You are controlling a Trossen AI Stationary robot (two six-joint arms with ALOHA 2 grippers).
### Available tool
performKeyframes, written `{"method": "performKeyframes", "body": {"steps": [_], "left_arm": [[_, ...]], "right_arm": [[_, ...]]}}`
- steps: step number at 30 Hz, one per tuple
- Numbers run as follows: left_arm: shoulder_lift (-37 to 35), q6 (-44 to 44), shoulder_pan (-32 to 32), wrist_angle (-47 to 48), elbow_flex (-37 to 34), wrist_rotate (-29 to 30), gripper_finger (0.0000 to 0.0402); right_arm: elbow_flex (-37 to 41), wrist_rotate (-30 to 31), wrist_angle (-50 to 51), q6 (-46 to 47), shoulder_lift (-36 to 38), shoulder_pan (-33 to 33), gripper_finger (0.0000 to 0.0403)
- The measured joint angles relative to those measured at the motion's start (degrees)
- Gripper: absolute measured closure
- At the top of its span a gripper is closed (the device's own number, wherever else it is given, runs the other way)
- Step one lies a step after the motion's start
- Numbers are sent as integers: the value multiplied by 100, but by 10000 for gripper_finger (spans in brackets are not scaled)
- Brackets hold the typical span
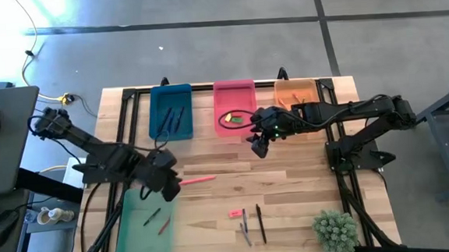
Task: Sort crayons/erasers/pens/pencils in bins
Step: Put the pink pencil into orange bin
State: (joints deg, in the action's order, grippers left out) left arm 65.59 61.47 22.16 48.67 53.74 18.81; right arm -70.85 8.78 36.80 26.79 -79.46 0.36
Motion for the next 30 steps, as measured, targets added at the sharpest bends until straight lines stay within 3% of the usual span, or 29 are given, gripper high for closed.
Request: {"method": "performKeyframes", "body": {"steps": [7, 21, 30], "left_arm": [[64, -1988, -922, -915, 0, -17, 273], [69, -3319, -2559, -1232, 52, -1100, 224], [536, -4067, -2820, -988, 944, -1396, 225]], "right_arm": [[0, 9, 66, 220, 0, 0, 214], [0, 474, 973, 920, 0, 0, 214], [0, 476, 1427, 927, 0, 0, 214]]}}
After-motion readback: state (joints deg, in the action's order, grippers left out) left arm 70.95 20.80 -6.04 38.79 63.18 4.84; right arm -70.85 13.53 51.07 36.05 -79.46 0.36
